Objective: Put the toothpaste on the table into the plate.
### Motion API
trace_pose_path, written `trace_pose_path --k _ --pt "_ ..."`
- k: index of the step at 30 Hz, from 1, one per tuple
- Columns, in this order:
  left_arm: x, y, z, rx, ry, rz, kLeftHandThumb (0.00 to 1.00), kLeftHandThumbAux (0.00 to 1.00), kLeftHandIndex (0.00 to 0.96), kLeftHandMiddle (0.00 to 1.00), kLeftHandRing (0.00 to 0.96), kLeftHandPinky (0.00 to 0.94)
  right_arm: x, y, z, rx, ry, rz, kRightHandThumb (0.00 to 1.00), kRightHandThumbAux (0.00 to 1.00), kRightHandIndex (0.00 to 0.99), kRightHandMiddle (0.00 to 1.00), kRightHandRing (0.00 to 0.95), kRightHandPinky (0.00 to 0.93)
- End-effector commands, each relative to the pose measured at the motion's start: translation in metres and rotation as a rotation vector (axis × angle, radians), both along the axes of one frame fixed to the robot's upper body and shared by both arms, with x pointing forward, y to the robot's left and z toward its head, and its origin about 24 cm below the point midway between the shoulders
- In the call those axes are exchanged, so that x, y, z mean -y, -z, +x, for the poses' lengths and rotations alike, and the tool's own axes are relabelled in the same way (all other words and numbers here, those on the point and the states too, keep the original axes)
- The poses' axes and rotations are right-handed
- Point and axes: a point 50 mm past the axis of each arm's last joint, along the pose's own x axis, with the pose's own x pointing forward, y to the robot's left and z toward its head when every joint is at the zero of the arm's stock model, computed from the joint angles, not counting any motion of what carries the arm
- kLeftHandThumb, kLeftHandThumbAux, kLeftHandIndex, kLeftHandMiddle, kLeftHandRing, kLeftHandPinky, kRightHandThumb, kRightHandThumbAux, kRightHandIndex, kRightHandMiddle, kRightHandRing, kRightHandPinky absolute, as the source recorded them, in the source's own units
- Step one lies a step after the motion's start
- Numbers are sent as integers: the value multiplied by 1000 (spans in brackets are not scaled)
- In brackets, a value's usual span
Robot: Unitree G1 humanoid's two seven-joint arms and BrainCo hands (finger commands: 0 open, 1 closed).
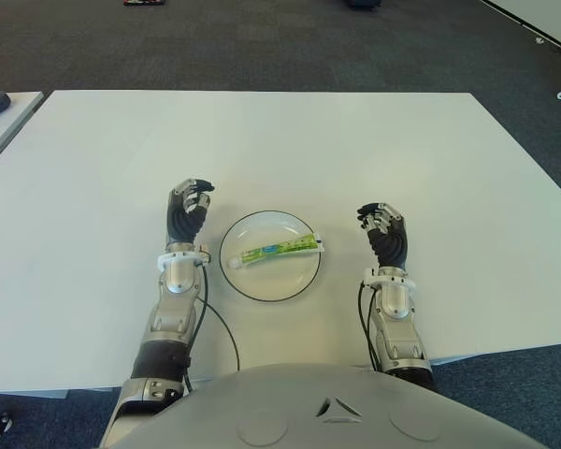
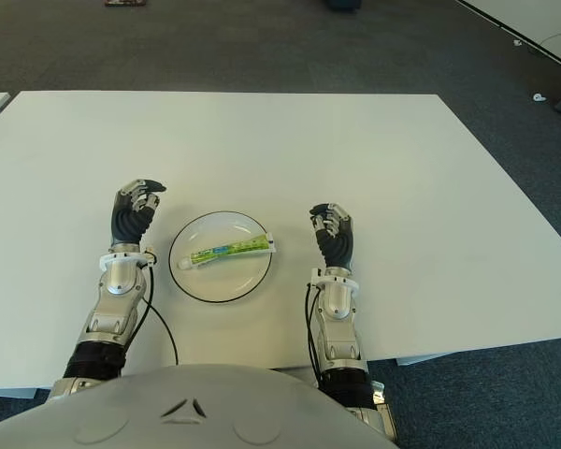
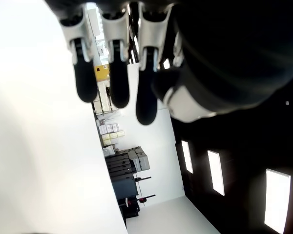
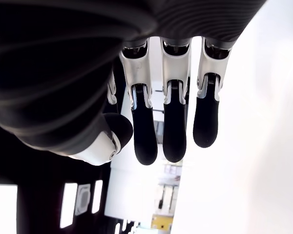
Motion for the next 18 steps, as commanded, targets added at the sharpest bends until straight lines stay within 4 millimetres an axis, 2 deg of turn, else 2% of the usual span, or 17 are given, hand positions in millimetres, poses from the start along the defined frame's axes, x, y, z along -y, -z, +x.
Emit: trace_pose_path --k 1,18 --pt "-2 7 -4 -34 -7 -14 705 720 425 484 470 473 0 0 4 -10 0 10 704 730 427 478 466 487" --pt "-6 13 -12 -60 13 -16 705 720 426 495 490 472 -1 -4 10 7 -12 24 705 728 427 486 470 465"
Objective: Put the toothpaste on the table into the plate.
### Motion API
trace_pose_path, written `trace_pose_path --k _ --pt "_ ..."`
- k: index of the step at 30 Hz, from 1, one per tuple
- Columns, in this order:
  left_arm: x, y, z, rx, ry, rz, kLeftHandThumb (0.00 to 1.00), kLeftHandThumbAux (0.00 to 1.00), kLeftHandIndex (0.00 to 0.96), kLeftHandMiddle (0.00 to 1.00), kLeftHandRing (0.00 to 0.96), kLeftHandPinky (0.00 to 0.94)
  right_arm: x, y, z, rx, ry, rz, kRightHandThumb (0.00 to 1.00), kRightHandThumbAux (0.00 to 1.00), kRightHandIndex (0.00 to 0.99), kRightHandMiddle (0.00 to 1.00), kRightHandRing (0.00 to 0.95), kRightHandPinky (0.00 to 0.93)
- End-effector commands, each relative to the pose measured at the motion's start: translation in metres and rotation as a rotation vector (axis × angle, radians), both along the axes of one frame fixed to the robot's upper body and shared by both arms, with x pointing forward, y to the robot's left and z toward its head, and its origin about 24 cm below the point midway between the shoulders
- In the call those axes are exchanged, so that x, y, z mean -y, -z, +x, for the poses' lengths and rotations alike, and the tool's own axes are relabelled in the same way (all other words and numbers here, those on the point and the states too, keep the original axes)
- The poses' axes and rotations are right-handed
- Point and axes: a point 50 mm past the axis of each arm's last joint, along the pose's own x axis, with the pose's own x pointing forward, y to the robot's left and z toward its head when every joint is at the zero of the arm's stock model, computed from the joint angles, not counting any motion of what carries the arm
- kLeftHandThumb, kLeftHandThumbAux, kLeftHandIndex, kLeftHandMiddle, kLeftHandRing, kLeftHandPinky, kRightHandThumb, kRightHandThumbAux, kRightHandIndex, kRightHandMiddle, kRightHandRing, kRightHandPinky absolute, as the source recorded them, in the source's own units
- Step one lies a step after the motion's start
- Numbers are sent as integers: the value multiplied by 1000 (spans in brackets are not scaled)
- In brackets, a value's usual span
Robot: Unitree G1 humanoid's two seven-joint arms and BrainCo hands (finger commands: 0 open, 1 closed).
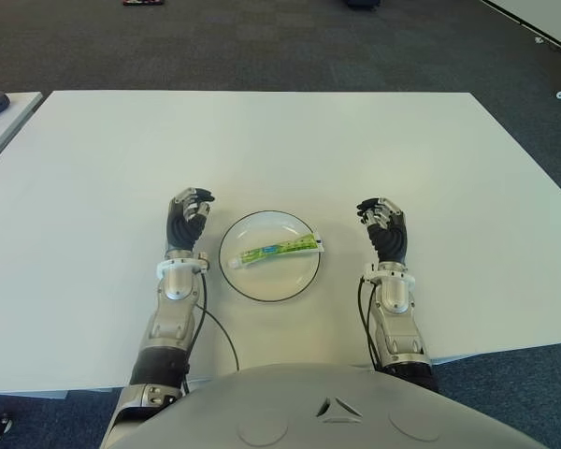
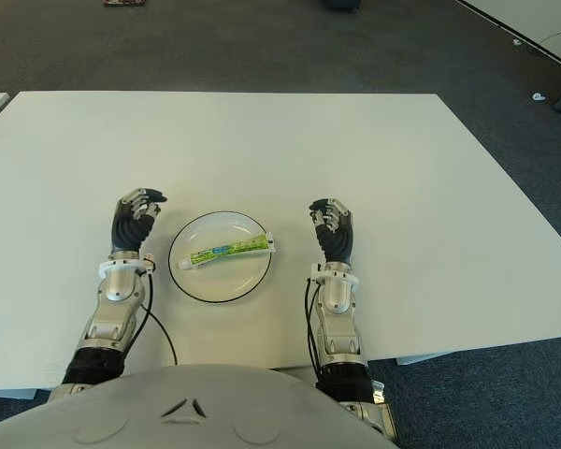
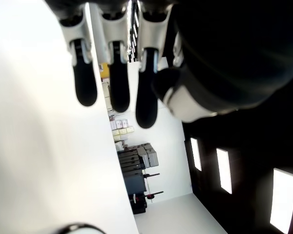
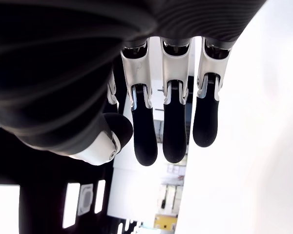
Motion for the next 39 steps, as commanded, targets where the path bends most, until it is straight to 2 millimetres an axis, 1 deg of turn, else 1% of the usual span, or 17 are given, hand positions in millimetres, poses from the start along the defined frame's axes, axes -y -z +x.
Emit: trace_pose_path --k 1,14,23,30,39 --pt "-3 3 -4 -17 4 1 705 720 426 494 490 471 -1 1 4 -9 -7 20 705 728 427 485 470 468" --pt "-5 4 -8 -11 -10 -5 705 721 426 486 486 479 1 -2 9 2 -23 22 703 727 428 486 472 469" --pt "-8 6 -9 -3 -22 -3 703 720 426 488 490 478 4 -2 11 -13 -4 12 704 729 427 473 455 441" --pt "-9 7 -10 -7 -36 7 703 721 426 495 492 474 5 -2 12 -33 5 -4 704 729 427 477 455 445" --pt "-11 7 -11 -21 -37 10 702 722 425 489 481 464 5 1 12 -39 -28 2 704 727 428 481 460 454"
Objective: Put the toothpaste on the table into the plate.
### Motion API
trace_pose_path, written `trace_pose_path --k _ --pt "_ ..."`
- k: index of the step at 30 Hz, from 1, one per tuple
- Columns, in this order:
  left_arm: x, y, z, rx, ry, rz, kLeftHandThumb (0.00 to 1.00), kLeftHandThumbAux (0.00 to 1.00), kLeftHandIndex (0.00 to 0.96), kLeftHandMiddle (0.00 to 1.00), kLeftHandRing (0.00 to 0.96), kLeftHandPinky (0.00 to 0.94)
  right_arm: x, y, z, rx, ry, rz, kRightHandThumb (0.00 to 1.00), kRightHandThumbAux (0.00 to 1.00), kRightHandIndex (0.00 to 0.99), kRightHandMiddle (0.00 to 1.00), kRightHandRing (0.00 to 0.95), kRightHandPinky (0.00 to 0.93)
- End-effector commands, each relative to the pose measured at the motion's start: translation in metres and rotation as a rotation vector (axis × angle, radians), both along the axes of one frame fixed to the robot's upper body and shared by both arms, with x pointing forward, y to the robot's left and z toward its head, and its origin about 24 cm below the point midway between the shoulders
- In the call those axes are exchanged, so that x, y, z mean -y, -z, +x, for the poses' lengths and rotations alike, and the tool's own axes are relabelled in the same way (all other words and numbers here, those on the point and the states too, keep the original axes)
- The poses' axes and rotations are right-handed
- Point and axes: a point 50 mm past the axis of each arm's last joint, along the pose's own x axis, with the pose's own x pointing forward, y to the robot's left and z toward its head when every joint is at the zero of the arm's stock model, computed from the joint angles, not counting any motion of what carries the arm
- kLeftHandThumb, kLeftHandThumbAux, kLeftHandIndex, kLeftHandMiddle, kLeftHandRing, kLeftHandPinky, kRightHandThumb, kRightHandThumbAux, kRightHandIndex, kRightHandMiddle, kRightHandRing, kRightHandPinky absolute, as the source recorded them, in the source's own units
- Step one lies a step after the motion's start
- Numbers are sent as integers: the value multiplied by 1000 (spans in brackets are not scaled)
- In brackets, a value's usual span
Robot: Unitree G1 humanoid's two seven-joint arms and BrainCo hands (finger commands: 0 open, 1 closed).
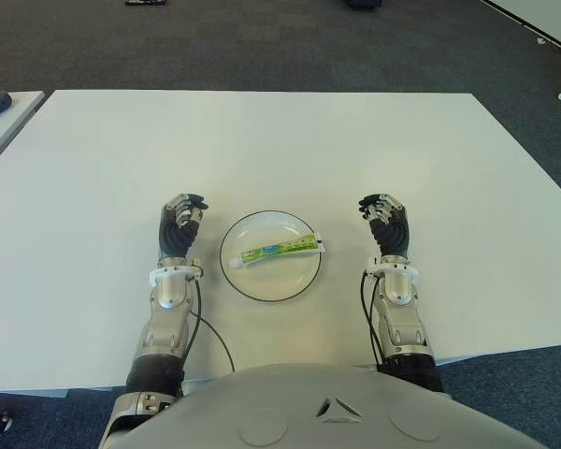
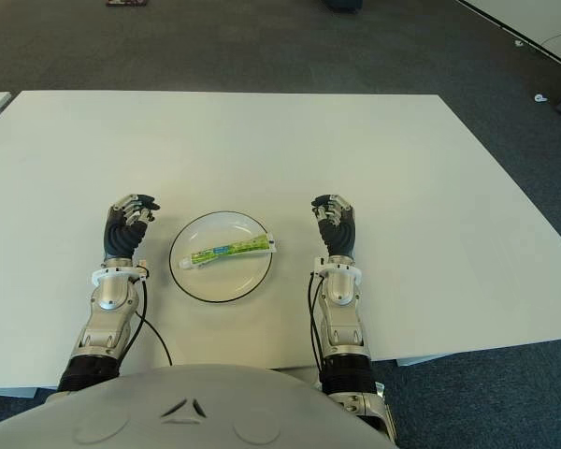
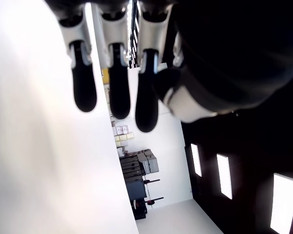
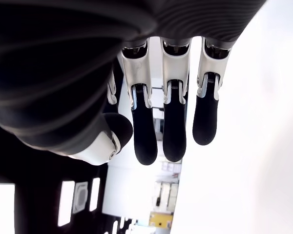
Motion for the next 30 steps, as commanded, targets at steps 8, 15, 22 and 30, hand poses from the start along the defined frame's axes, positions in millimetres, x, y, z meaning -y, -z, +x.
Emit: trace_pose_path --k 8,15,22,30 --pt "-4 4 -5 -33 -14 18 703 722 425 494 487 471 -7 10 1 -26 -56 54 705 727 430 493 472 466" --pt "-6 3 -7 -32 -28 27 702 722 425 497 491 473 -10 19 0 -74 -83 88 706 727 429 486 472 463" --pt "-10 3 -7 -41 -31 37 703 721 424 498 493 472 -14 24 -1 -107 -97 105 705 728 428 470 462 459" --pt "-11 -2 -7 -32 -22 49 704 720 424 503 498 474 -20 25 -2 -119 -102 135 705 728 427 476 478 493"
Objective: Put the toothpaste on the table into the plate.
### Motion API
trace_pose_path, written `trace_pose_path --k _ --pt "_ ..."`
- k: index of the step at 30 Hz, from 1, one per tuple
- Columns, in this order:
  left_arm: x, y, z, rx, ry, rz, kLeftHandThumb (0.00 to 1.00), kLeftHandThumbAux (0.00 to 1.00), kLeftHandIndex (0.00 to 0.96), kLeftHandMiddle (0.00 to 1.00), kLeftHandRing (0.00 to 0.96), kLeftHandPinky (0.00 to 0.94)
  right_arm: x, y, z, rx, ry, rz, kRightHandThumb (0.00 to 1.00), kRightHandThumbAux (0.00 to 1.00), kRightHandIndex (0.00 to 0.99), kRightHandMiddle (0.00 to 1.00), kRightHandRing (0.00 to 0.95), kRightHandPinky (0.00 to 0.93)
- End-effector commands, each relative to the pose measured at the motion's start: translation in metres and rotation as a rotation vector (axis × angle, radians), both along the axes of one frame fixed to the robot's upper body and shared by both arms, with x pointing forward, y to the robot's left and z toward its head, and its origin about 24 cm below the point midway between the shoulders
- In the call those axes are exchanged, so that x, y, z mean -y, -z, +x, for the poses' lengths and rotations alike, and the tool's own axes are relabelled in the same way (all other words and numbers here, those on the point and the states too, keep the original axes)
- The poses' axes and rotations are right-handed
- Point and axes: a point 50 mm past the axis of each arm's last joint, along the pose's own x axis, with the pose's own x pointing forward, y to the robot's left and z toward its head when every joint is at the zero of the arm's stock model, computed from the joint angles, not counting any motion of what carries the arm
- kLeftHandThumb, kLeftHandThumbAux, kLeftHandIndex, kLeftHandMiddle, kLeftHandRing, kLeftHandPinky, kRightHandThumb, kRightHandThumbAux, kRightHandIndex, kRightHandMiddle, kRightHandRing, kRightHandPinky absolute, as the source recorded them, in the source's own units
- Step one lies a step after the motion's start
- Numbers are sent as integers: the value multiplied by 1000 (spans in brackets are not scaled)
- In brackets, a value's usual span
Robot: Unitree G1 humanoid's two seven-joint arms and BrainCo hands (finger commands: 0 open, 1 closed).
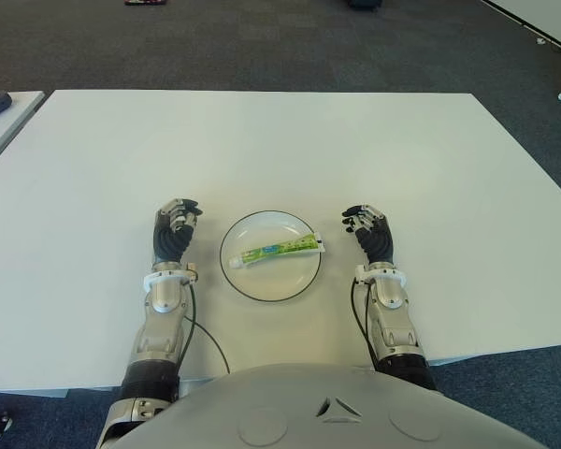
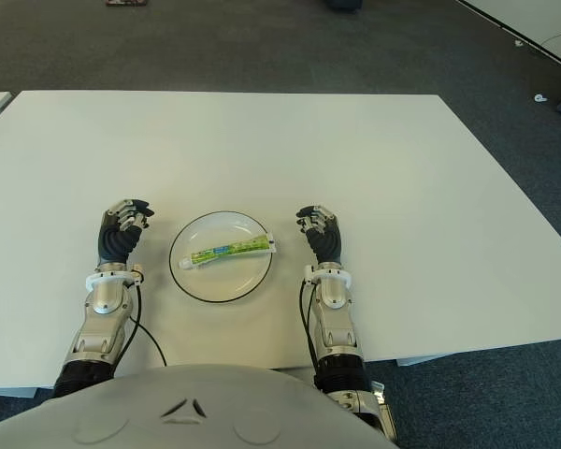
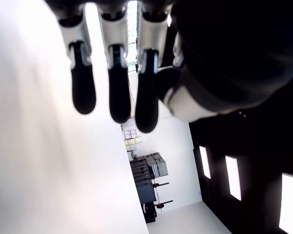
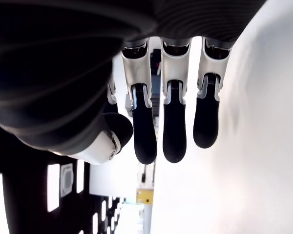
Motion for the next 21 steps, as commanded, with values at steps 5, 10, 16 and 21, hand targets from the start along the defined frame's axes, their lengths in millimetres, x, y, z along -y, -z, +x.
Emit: trace_pose_path --k 5,10,16,21 --pt "-4 -4 -3 -17 0 18 705 720 424 503 497 473 -7 -2 0 -1 -8 46 705 728 427 482 482 497" --pt "-5 -6 -4 -21 -2 20 704 720 425 502 494 473 -6 -2 -1 6 -11 55 705 728 427 480 482 498" --pt "-5 -8 -5 -19 2 16 704 720 424 494 487 467 -7 -1 -1 1 -12 49 705 728 427 471 476 493" --pt "-3 -9 -6 -18 8 17 703 720 424 493 485 466 -7 -2 -1 2 -8 45 704 729 426 467 471 488"
